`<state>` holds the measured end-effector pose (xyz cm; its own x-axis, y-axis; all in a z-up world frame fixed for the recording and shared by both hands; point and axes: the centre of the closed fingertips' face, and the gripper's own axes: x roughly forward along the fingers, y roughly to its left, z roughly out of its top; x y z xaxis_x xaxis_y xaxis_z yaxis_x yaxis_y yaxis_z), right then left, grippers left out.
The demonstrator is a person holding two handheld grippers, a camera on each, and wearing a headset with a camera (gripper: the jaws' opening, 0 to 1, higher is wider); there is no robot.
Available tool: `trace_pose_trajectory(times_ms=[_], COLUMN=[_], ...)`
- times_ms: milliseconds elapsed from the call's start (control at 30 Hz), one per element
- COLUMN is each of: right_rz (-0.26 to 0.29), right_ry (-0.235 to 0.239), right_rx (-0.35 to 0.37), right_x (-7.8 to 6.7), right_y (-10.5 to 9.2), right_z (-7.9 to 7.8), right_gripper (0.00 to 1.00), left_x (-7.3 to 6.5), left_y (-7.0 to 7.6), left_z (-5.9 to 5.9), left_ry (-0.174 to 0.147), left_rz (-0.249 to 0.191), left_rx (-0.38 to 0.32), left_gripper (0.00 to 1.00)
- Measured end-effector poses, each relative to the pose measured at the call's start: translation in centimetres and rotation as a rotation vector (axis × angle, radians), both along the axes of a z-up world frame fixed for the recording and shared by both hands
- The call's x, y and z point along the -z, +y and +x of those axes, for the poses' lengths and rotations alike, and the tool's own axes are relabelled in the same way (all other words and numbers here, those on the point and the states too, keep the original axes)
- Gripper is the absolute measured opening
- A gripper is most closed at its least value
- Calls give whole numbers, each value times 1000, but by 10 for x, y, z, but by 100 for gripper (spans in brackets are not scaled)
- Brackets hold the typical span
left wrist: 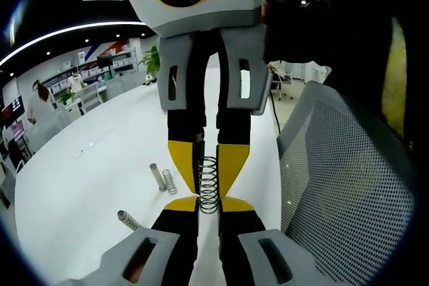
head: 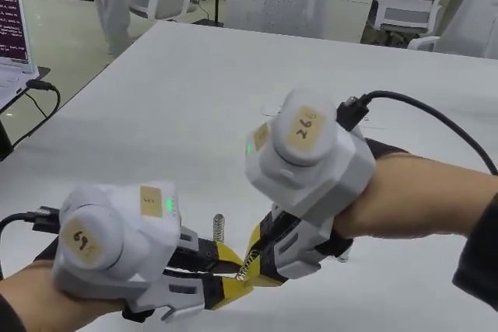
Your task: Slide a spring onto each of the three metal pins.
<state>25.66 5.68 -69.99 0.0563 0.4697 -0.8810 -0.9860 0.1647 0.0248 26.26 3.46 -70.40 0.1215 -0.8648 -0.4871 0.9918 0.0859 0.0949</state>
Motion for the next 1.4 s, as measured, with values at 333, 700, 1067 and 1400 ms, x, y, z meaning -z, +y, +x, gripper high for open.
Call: trace_pose_trajectory(times_ms=[333, 700, 1067, 1400], right_rz=[-21, -22, -20, -23], right_ry=[2, -4, -13, -21], right_rx=[1, 30, 43, 49], right_x=[-1, -6, -10, -11], right_y=[-5, -14, -19, -22], right_z=[1, 5, 8, 10], right_gripper=[8, 8, 8, 8], left_x=[1, 1, 0, 3], left_y=[0, 2, 3, 8], left_z=[0, -2, -2, 4], left_ry=[21, 64, 106, 105], left_rz=[-9, -29, -48, -51], left_rx=[-11, -29, -59, -94], left_gripper=[9, 27, 44, 58])
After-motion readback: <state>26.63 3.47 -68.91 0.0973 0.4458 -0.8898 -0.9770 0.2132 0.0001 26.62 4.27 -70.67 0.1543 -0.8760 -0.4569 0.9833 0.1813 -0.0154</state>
